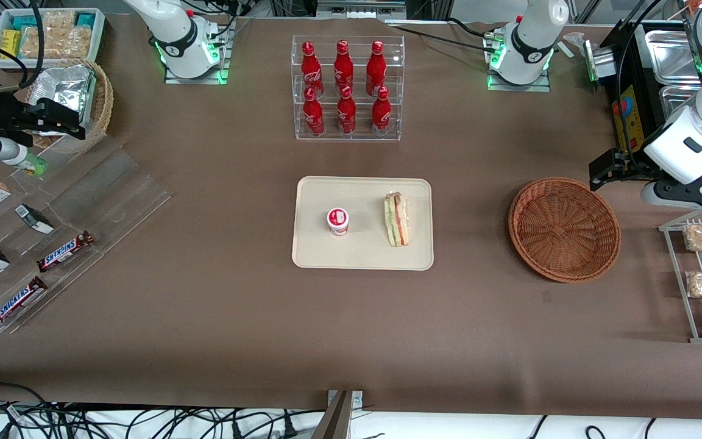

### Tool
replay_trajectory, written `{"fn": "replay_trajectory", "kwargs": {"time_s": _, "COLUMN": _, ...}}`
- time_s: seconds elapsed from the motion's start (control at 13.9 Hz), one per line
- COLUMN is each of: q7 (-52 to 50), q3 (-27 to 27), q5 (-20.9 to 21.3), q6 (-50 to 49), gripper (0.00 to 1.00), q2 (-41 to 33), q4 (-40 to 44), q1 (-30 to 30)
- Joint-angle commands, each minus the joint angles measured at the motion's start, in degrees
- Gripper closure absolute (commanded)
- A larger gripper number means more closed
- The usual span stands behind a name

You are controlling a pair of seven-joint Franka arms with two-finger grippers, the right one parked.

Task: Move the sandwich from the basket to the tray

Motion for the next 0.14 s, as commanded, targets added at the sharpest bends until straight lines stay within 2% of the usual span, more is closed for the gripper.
{"fn": "replay_trajectory", "kwargs": {"time_s": 0.0, "q7": 2.6, "q3": 0.9, "q5": -1.2, "q6": -0.1, "gripper": 0.00, "q2": -1.6, "q4": -2.0, "q1": -0.4}}
{"fn": "replay_trajectory", "kwargs": {"time_s": 0.07, "q7": 2.6, "q3": 0.8, "q5": -1.2, "q6": -0.2, "gripper": 0.00, "q2": -1.4, "q4": -1.6, "q1": -0.4}}
